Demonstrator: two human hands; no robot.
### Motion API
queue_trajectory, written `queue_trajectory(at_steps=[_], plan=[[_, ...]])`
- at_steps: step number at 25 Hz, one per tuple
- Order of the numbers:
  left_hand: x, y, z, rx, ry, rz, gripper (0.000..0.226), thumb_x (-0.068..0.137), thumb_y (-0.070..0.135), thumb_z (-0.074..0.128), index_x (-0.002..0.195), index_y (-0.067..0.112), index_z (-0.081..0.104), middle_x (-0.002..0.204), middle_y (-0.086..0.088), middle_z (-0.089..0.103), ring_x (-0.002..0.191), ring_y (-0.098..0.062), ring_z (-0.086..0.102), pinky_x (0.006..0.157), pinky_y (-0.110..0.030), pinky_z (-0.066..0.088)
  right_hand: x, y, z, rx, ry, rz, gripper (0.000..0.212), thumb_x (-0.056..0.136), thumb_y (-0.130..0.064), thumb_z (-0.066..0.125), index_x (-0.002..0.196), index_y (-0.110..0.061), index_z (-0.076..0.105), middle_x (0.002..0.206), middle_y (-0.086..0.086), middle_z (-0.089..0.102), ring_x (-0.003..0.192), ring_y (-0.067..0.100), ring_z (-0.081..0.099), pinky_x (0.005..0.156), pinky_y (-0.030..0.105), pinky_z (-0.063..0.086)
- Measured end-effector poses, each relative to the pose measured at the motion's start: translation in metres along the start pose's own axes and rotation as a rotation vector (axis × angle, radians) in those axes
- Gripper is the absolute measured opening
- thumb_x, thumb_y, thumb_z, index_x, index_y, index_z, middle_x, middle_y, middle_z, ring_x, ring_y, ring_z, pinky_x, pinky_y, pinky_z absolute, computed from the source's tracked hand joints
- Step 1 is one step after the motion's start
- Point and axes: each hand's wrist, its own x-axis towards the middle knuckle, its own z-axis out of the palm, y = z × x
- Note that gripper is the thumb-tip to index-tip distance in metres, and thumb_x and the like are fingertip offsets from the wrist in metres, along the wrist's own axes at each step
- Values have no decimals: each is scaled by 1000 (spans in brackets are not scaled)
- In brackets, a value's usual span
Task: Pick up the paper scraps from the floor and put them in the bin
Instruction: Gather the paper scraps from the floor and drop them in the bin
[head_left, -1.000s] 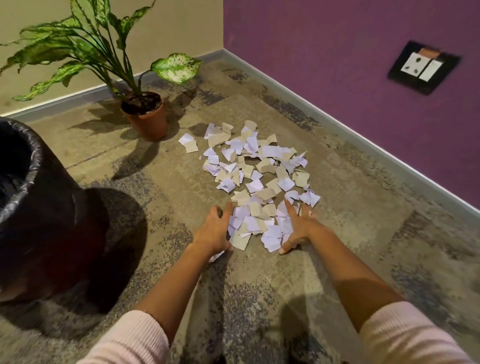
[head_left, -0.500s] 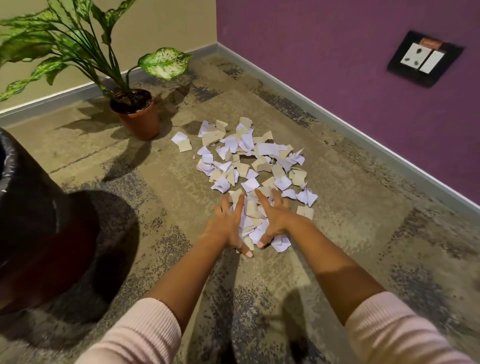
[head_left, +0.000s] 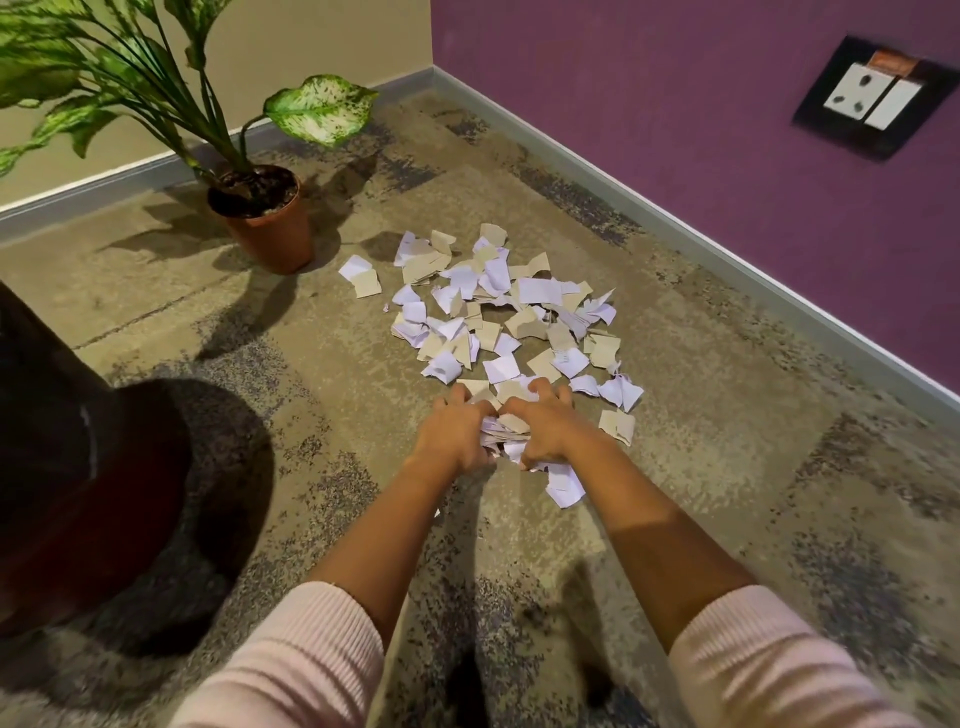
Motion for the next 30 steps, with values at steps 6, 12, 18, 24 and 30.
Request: queue_trajectory(at_steps=[6, 12, 18, 24, 30], plan=[[-16, -5, 0, -102, 71, -53, 38, 84, 12, 62, 122, 18, 64, 126, -12, 50, 113, -37, 54, 93, -41, 47, -7, -4, 12, 18, 67, 35, 47, 88, -16, 65, 132, -27, 57, 140, 12, 33, 138, 42, 20, 110, 46, 35], [-48, -17, -6, -221, 151, -194, 33, 86, -1, 55, 111, 14, 71, 119, -12, 57, 103, -33, 62, 83, -37, 50, -32, -9, 6, 209, 190, 99, 39, 83, -15, 68, 122, -21, 67, 126, 16, 60, 120, 35, 52, 100, 38, 47], [-73, -25, -48, -217, 267, -210, 25, 81, -4, 56, 99, 7, 70, 111, -16, 62, 97, -33, 63, 71, -32, 43, -42, -38, -34, 362, 290, 114, 36, 83, -5, 65, 117, -17, 69, 121, 16, 63, 112, 36, 59, 87, 33, 49], [-100, -46, -110, -220, 435, -225, 16, 78, 0, 69, 91, 9, 70, 103, -12, 59, 89, -29, 63, 71, -33, 47, -46, -91, -89, 411, 342, 43, 47, 83, 1, 62, 126, -17, 63, 129, 14, 61, 116, 33, 57, 90, 30, 48], [-138, -72, -182, -209, 532, -269, 23, 71, 8, 77, 93, 9, 73, 107, -12, 58, 95, -32, 62, 74, -34, 48, -60, -167, -146, 408, 413, -129, 47, 79, 4, 58, 118, -20, 69, 118, 15, 67, 106, 35, 62, 82, 33, 52]])
